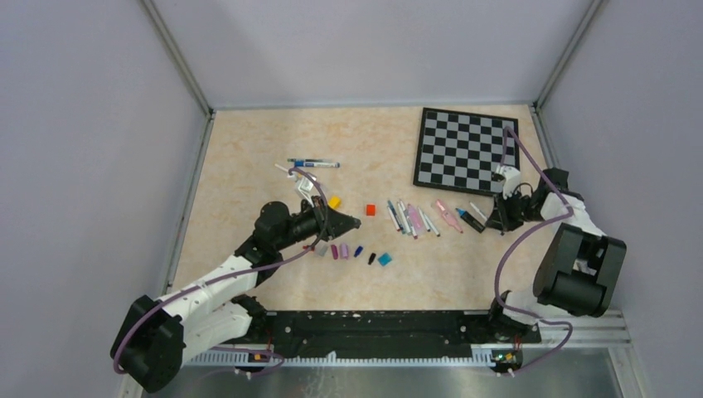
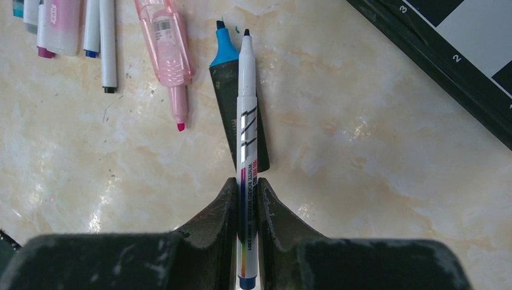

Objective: Open the pen caps
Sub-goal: Place the pen at the center of the board.

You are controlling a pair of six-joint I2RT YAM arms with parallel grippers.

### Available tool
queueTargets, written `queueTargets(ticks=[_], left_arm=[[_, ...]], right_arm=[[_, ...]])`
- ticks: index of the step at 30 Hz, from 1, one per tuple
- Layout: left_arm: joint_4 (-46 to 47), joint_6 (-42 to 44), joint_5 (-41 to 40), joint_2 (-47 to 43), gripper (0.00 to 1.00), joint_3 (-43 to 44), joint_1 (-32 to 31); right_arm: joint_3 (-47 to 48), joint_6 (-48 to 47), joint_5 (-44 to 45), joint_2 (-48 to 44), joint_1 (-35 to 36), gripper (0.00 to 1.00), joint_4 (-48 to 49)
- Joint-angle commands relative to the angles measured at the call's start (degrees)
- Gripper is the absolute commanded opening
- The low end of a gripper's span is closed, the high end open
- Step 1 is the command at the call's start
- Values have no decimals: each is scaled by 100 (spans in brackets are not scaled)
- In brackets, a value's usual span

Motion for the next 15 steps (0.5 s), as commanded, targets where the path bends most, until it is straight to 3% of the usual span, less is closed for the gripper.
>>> queueTargets(ticks=[1, 15], left_arm=[[121, 100, 22, -125, 0, -34, 17], [113, 110, 56, -90, 0, -33, 21]], right_arm=[[416, 24, 7, 440, -51, 4, 62], [652, 238, 198, 1168, -51, 14, 162]])
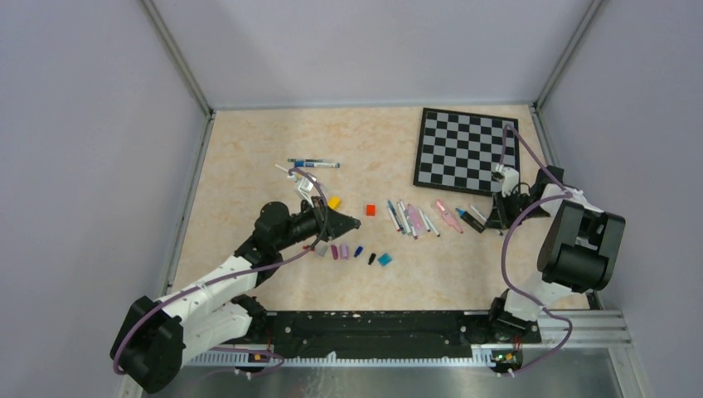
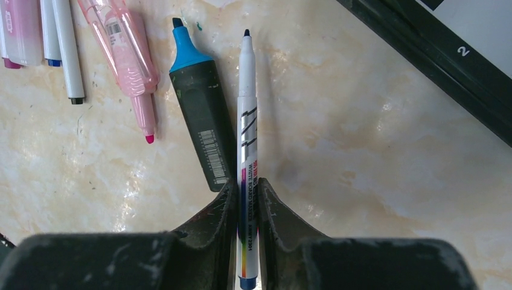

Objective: Open the pen caps
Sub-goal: Place the pen at the center of the board.

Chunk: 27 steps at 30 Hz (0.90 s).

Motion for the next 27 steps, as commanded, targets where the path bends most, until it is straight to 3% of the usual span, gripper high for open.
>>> queueTargets(ticks=[1, 11, 20, 22, 27], left_arm=[[180, 94, 59, -64, 0, -34, 18], [169, 93, 77, -90, 0, -26, 22], [177, 140, 281, 6, 0, 89, 13], [178, 143, 369, 72, 0, 134, 6], [169, 193, 441, 183, 0, 209, -89]], right_arm=[[235, 46, 52, 120, -50, 15, 55], [231, 56, 75, 193, -52, 29, 8], [258, 52, 0, -62, -51, 35, -101], [235, 77, 2, -198, -55, 41, -70], [256, 89, 45, -363, -54, 42, -89]])
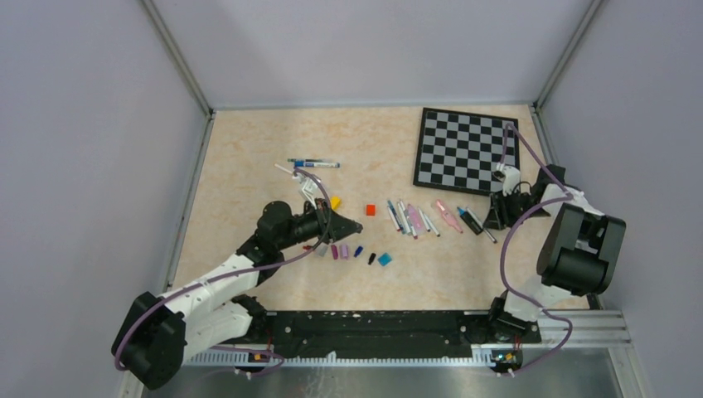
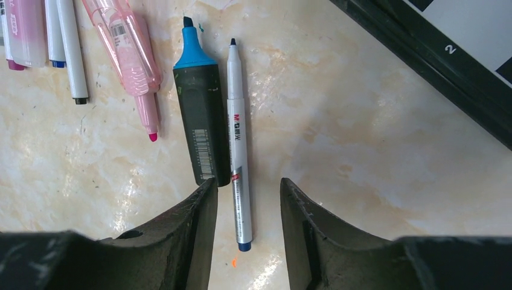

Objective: Open the pen caps
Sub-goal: Place the pen at the center of the board, then place the pen cap at the center of the board.

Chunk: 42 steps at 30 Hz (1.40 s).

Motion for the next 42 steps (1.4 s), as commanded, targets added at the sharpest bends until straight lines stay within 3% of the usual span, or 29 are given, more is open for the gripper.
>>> queueTargets(ticks=[1, 10, 16, 21, 32, 42], left_arm=[[162, 180, 157, 98, 0, 226, -99], [-612, 847, -267, 560, 0, 854, -856], [-1313, 1265, -849, 1292, 0, 1467, -1598], [-1967, 1407, -1424, 2078, 0, 2054, -2137], [-3343, 1380, -2306, 4044, 0, 3589, -2791], [-4239, 1360, -3126, 4970, 6, 4487, -2871]], right_arm=[[219, 15, 16, -326, -53, 42, -16], [438, 17, -420, -800, -55, 42, -394], [485, 240, -1504, -1462, -50, 42, -699], [-119, 630, -2324, -2061, -50, 44, -141], [-558, 740, -2356, -2253, -51, 45, 228], [-606, 668, -2442, -2256, -51, 45, 200]])
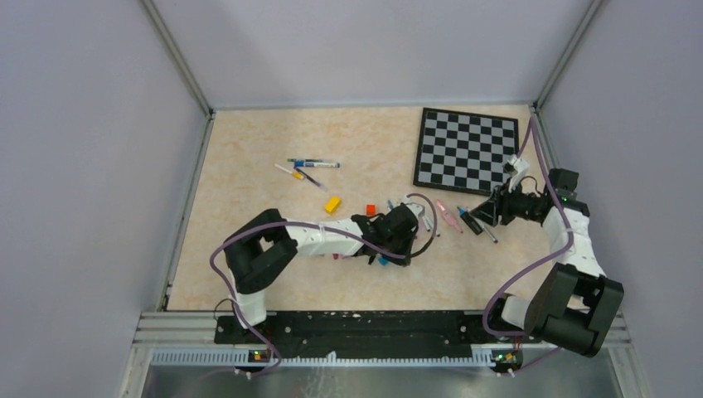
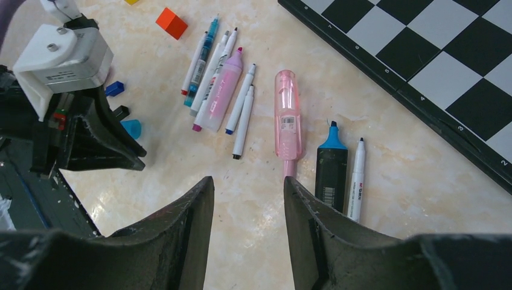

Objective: Open the pen caps
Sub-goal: Place the pen cap at the center of the board.

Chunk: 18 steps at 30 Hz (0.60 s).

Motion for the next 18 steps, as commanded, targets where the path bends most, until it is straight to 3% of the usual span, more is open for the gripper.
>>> queueTargets(ticks=[1, 7, 18], left_arm=[[-554, 33, -711, 162, 7, 417, -27], [-880, -2, -987, 248, 21, 569, -32], [-831, 35, -889, -16, 35, 641, -42]], right_arm=[[-15, -78, -210, -70, -49, 45, 127], [-15, -111, -215, -62, -48, 45, 112], [-21, -134, -203, -71, -52, 45, 96]])
